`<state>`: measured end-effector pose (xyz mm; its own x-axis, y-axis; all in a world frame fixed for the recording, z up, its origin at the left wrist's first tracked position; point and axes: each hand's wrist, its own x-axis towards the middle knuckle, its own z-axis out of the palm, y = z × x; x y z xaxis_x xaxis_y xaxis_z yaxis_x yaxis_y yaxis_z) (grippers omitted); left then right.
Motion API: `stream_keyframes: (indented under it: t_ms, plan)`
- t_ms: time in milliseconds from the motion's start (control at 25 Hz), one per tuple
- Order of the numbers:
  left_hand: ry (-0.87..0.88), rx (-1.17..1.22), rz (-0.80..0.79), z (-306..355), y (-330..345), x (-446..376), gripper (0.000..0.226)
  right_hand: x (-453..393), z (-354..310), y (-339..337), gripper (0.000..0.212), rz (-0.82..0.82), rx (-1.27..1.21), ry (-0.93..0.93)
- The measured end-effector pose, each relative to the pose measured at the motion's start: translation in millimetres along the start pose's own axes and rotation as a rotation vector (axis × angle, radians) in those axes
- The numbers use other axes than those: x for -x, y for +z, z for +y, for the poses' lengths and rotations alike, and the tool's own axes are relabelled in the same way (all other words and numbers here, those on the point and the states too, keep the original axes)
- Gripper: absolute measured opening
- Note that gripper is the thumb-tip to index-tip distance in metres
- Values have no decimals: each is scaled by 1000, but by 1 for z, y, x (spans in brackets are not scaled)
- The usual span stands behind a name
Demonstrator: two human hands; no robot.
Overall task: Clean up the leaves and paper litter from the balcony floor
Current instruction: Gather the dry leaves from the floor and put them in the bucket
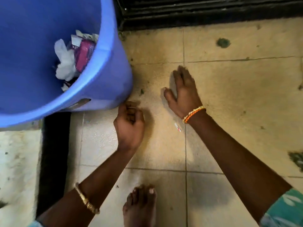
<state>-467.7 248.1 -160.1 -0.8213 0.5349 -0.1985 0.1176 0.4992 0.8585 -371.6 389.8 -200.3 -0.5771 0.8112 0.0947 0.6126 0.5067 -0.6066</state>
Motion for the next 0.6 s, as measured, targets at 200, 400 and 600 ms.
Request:
stream_keyframes:
  t_ms: [200,400,600]
  plan:
    - [-41,8,118,2,-2,-11,28,7,-34,19,60,-154,-8,-290]
    - [-57,-23,155,9,-4,-10,19,10,-35,20,48,-271,82,-577]
    - [-117,-48,165,13,0,-10,15,8,-30,0,29,-247,191,-633]
